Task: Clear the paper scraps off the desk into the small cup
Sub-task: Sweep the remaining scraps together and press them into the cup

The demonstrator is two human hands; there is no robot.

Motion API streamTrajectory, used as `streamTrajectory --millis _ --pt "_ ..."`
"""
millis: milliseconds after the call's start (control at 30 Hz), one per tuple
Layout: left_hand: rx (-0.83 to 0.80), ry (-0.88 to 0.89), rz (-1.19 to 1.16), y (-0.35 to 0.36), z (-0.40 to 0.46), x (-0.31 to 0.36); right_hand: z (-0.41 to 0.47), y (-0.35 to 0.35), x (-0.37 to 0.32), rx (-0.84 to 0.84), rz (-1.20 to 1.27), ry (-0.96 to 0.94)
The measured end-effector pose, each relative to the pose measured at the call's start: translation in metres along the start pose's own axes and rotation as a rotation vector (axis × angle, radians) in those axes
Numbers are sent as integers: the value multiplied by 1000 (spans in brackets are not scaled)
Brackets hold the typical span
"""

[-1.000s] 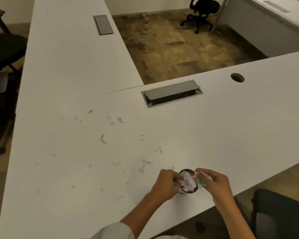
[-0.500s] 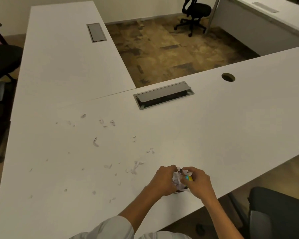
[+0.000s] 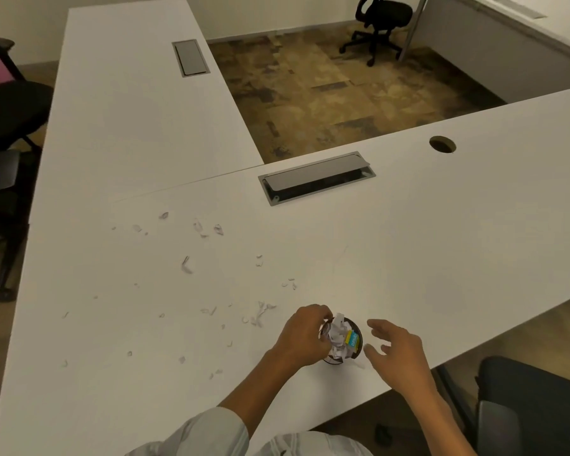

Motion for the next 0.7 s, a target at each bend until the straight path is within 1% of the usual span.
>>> streamTrajectory --millis 67,100,167,233,300,400,500,567,633,700 --pt "-46 51 84 -1 -1 3 -7 0 2 31 -79 -20" --pt "-93 71 151 -1 -1 4 -11 2 3 27 -144 -29" --pt "-211 67 316 3 1 3 -17 11 4 -45 -299 -28" --pt "-297 51 453 8 3 0 -17 23 2 -158 -410 -6" --pt "-352 51 561 15 5 -4 -14 33 1 -230 -465 17" --pt "-409 30 674 23 11 -7 -5 40 0 -262 -528 42" --pt "-442 -24 665 27 16 -8 6 43 -1 -285 -559 44" --pt "-465 -30 632 27 17 -7 11 44 -1 -298 -546 37" --pt "-458 11 560 20 15 -6 14 41 0 -283 -522 26" --pt "-411 58 449 10 12 -6 11 33 3 -224 -436 18"
Point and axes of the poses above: each hand's wrist, its own z-axis towards the middle knuckle, its own y-axis out of the palm, x = y × z, the point moved 2 cm from there along z, towards the middle knuckle, and after that the axes turned 4 degrees about -z, right-handed, at the moved point
